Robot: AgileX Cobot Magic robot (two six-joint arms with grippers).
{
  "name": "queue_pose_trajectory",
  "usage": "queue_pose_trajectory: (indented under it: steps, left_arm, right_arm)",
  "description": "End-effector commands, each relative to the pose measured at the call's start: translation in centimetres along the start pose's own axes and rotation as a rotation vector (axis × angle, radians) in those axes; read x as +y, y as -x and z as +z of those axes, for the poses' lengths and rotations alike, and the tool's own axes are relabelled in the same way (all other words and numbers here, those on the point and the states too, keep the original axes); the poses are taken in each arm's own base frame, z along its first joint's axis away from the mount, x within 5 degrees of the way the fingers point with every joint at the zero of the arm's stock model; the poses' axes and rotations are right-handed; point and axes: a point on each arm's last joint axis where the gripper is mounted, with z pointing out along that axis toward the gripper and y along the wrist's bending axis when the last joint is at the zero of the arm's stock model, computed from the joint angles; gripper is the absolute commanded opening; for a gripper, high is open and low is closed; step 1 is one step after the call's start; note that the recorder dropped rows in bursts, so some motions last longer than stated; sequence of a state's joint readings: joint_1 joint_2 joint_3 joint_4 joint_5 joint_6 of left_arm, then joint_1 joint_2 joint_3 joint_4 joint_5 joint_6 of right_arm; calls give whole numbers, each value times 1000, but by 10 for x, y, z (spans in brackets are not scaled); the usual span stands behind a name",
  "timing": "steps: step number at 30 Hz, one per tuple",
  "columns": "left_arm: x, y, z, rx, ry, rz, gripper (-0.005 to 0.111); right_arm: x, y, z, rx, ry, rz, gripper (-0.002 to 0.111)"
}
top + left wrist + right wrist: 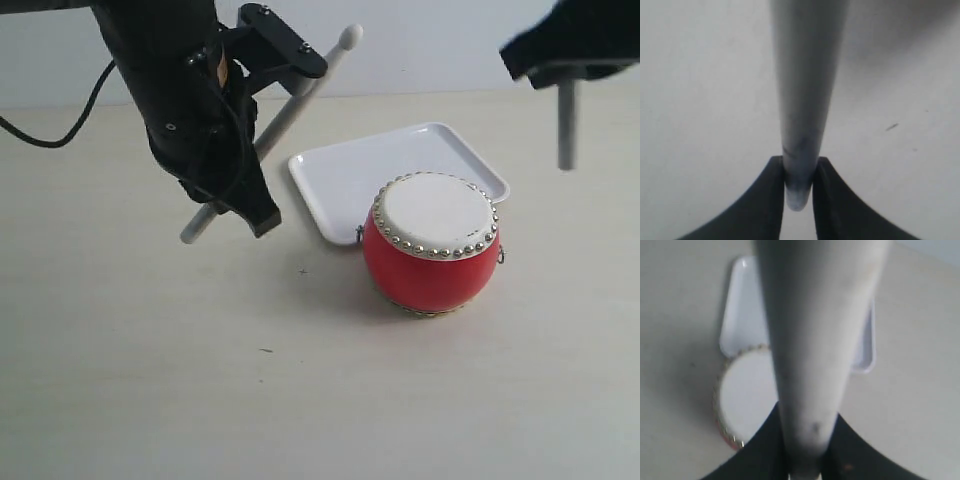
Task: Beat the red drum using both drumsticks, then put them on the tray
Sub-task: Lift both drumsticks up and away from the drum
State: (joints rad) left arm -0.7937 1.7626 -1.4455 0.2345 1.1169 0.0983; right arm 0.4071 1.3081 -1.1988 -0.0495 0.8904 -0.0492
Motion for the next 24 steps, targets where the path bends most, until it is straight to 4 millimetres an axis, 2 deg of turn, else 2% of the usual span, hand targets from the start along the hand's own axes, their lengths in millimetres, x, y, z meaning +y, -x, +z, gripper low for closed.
queue_pose_trajectory:
  steps: [1,7,14,18,24]
  left_arm:
    - [36,4,26,37,21,39,0]
    - [70,19,44,49,37,49,0]
    - [80,49,50,-31,69,164,0]
    - [85,68,58,-112,102,192,0]
    - [87,81,69,-146,107,186,0]
  right_arm:
    - [-19,34,19,-78,22,48,0]
    - [-53,58,55,-29,-2,64,0]
    - [-90,72,100,60,-24,97,0]
    - [-103,74,116,71,-34,89,0]
    - [-107,74,129,57,-40,31,0]
